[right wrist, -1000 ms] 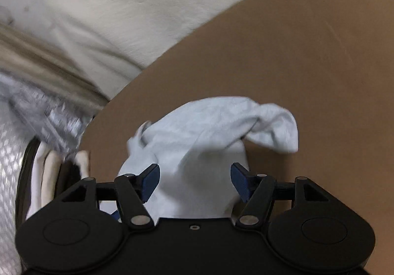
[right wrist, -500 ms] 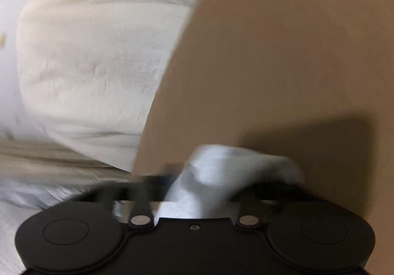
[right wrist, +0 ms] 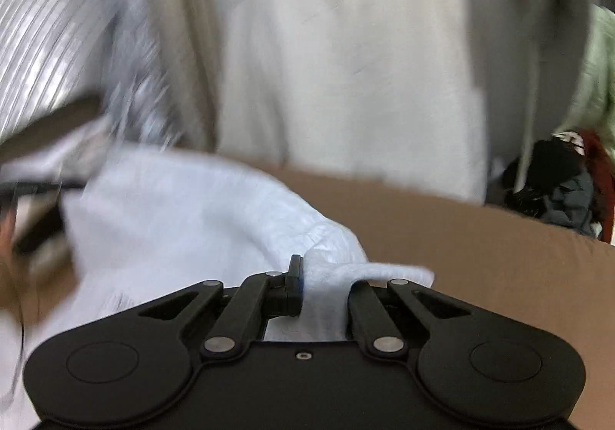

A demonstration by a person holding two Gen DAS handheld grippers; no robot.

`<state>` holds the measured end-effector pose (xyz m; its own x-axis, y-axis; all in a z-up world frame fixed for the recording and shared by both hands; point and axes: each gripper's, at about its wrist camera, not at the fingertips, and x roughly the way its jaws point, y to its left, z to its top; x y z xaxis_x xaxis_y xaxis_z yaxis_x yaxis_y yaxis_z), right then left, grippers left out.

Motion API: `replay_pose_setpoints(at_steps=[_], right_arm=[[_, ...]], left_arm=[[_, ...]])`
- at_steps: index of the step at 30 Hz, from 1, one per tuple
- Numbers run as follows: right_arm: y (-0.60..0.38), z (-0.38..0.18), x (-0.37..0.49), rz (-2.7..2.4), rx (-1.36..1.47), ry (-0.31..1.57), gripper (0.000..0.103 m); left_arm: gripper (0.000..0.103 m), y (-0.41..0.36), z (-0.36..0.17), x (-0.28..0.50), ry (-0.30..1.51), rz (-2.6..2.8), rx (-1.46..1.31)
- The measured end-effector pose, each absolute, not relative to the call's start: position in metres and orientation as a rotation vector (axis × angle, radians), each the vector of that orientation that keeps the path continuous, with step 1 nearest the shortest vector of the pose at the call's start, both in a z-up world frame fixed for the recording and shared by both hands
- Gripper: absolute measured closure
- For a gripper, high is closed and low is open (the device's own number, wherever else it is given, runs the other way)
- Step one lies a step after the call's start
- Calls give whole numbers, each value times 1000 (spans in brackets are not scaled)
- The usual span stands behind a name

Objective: Fold clothes

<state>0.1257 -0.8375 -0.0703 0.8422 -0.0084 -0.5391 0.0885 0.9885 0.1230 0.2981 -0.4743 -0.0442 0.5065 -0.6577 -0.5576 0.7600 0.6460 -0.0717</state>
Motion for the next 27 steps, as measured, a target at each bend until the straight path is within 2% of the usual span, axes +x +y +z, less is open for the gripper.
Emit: replay_pose_setpoints(at_steps=[3, 6, 10, 13, 14, 16, 17, 18, 20, 22, 24, 25, 27], right_arm=[[-809, -99, 104, -64, 80, 626, 100], [-807, -118, 118, -175, 27, 634, 100], [-833, -112, 161, -358, -11, 588, 102], [-864, -96, 197, -473, -3, 529, 103], [-876, -94, 210, -505, 20, 523, 102], [-888, -106, 211, -542, 93, 541, 95], [-890, -110, 201, -542, 128, 548, 78], [-892, -114, 192, -541, 164, 556, 65], [-897, -123, 173, -540, 236, 570, 51], [-901, -132, 154, -537, 307, 584, 50], [-905, -140, 136, -535, 379, 597, 40], [-908, -145, 126, -533, 415, 603, 39], [-912, -153, 108, -530, 487, 616, 39]], left_arm=[[102, -479, -74, 309, 704, -811, 219], [102, -508, -84, 342, 706, -700, 284], [102, -557, -54, 386, 517, -584, 353], [101, -577, -47, 403, 424, -519, 225], [98, -583, -48, 407, 402, -494, 173], [83, -607, -72, 409, 386, -412, 209], [73, -617, -84, 411, 411, -358, 279], [73, -621, -93, 415, 438, -333, 299], [73, -631, -111, 422, 494, -281, 339], [73, -623, -118, 424, 559, -313, 335], [72, -597, -120, 408, 561, -330, 371], [71, -589, -118, 403, 561, -377, 410], [62, -581, -119, 397, 587, -425, 469]])
